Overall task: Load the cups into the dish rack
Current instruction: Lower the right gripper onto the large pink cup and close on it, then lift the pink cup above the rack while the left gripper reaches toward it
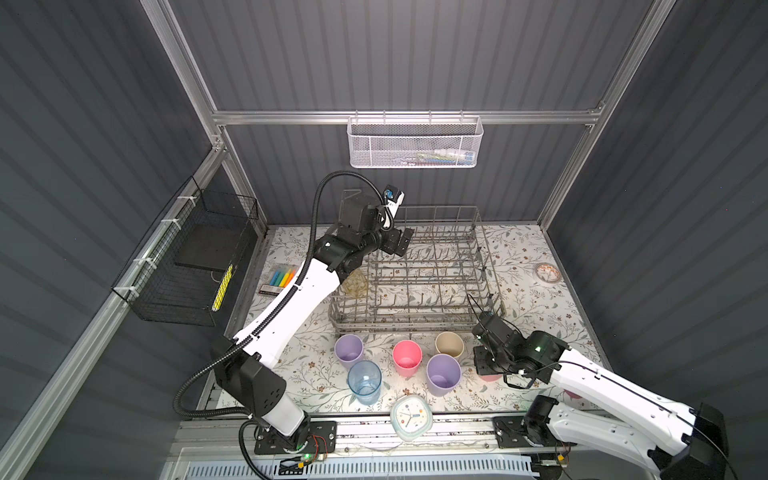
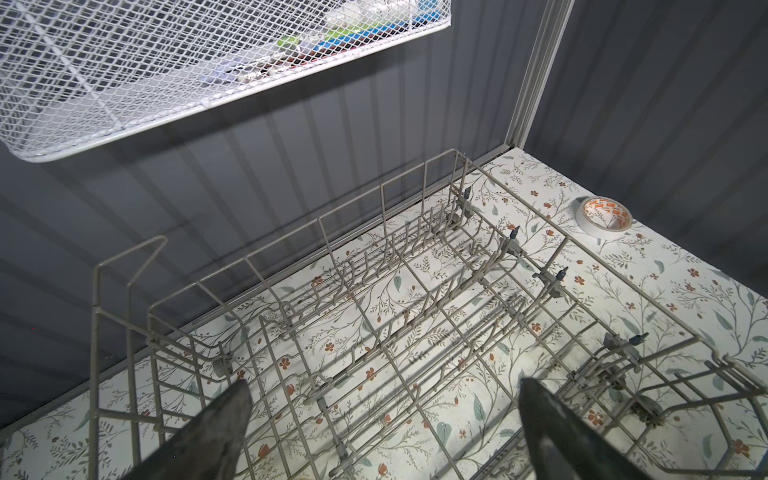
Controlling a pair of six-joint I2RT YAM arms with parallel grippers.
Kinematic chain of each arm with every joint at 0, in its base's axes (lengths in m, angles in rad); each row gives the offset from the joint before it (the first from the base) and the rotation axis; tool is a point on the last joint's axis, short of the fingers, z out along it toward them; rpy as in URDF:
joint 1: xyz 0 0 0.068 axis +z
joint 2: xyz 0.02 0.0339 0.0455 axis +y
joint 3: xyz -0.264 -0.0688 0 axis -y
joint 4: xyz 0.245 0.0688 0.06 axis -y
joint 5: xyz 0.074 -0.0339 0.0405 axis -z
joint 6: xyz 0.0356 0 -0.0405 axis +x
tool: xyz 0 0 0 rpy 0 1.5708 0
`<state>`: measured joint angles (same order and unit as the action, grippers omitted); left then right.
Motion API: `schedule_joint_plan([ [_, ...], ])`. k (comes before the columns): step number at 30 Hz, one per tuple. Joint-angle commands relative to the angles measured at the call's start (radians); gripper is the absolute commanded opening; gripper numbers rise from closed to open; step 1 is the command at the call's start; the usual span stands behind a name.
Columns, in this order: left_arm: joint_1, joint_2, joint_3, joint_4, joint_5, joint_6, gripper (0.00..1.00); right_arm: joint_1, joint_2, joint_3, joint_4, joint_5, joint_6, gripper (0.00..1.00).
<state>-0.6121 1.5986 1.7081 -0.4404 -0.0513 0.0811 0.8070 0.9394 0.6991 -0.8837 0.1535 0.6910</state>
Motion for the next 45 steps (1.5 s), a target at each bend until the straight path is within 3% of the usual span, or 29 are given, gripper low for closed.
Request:
schedule_joint_plan([
  [1, -0.002, 0.013, 0.048, 0.001, 0.02, -0.014, 1.0, 0.005, -0.008, 0.004, -0.021, 0.021, -0.002, 0.05],
  [12, -0.002, 0.043, 0.091, -0.007, 0.028, -0.003, 1.0, 0.006, -0.028, 0.146, -0.166, 0.02, 0.026, 0.0],
  [24, -0.002, 0.055, 0.104, -0.012, 0.044, -0.007, 1.0, 0.007, -0.101, 0.593, -0.41, -0.069, -0.066, 0.0],
  [28, -0.002, 0.057, 0.105, -0.009, 0.096, -0.017, 1.0, 0.004, -0.118, 0.732, -0.371, -0.033, -0.11, 0.0],
  [33, 0.003, 0.051, 0.101, 0.017, 0.217, -0.047, 1.0, -0.032, -0.122, 0.795, -0.185, -0.02, -0.184, 0.0],
  [35, 0.011, 0.052, 0.1, 0.034, 0.292, -0.077, 1.0, -0.092, -0.105, 0.793, -0.11, -0.083, -0.205, 0.0],
  [37, 0.017, 0.055, 0.098, 0.056, 0.356, -0.099, 1.0, -0.193, -0.092, 0.769, -0.019, -0.237, -0.205, 0.0],
  [40, 0.037, 0.055, 0.086, 0.109, 0.486, -0.152, 1.0, -0.345, -0.075, 0.68, 0.175, -0.519, -0.145, 0.0],
  [45, 0.113, 0.043, -0.009, 0.359, 0.788, -0.345, 1.0, -0.462, -0.045, 0.545, 0.513, -0.758, 0.0, 0.0],
])
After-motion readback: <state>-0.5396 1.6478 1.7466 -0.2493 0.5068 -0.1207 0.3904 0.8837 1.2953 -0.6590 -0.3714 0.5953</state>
